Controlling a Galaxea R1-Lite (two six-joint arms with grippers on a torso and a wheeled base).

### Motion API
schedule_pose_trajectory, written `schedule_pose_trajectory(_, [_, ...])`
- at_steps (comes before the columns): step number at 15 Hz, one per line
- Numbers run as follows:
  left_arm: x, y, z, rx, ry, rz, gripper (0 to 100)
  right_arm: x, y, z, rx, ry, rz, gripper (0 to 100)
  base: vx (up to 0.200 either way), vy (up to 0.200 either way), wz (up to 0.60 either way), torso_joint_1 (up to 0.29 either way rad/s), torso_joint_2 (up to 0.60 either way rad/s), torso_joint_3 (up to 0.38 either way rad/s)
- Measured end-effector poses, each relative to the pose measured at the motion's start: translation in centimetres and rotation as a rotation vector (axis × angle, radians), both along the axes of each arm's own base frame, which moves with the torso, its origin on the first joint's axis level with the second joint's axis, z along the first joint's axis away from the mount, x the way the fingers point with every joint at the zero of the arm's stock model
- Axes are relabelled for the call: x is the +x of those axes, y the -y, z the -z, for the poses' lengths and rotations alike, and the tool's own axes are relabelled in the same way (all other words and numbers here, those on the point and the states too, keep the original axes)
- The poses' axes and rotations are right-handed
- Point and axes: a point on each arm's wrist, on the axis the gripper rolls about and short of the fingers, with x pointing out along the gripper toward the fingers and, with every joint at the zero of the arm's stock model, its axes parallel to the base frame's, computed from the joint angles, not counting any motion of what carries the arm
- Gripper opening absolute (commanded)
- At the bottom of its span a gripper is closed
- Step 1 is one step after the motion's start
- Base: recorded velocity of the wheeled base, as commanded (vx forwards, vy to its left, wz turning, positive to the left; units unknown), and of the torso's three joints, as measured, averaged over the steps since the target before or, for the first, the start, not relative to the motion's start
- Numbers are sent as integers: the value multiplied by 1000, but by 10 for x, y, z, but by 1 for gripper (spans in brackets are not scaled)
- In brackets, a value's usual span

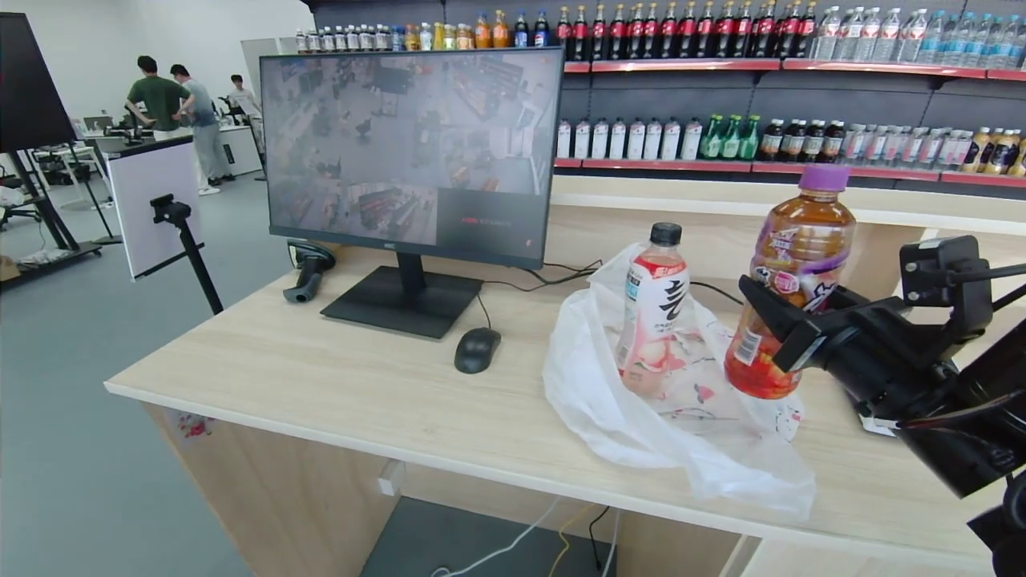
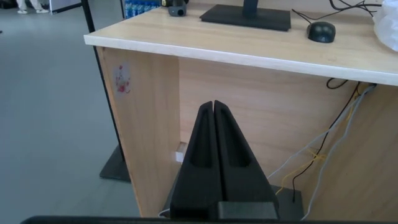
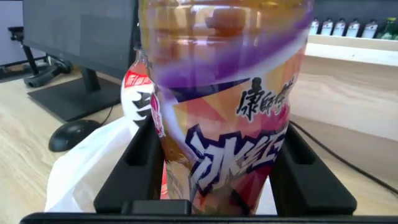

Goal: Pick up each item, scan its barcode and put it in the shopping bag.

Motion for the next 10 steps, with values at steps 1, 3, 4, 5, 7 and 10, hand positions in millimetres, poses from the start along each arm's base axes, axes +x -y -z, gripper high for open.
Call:
schedule_pose_trajectory(1, [0, 0, 0, 0, 0, 0, 0, -3, -4, 3, 3, -18, -22, 0, 0, 0, 0, 0, 0, 0])
schedule_pose_trajectory(3, [0, 0, 0, 0, 0, -1, 0, -4, -13, 10, -3, -47, -56, 0, 0, 0, 0, 0, 0, 0])
schedule_pose_trajectory(4, [0, 0, 0, 1, 0, -1, 0, -3, -16, 14, -6, -61, -69, 0, 0, 0, 0, 0, 0, 0])
schedule_pose_trajectory(5, [0, 0, 0, 0, 0, -1, 0, 1, -18, 17, -7, -71, -70, 0, 0, 0, 0, 0, 0, 0])
schedule_pose_trajectory(7, [0, 0, 0, 2, 1, -1, 0, 11, -22, 23, -11, -88, -70, 0, 0, 0, 0, 0, 0, 0])
schedule_pose_trajectory(10, [0, 0, 0, 2, 2, 0, 0, 21, -19, 32, -19, -117, -47, 0, 0, 0, 0, 0, 0, 0])
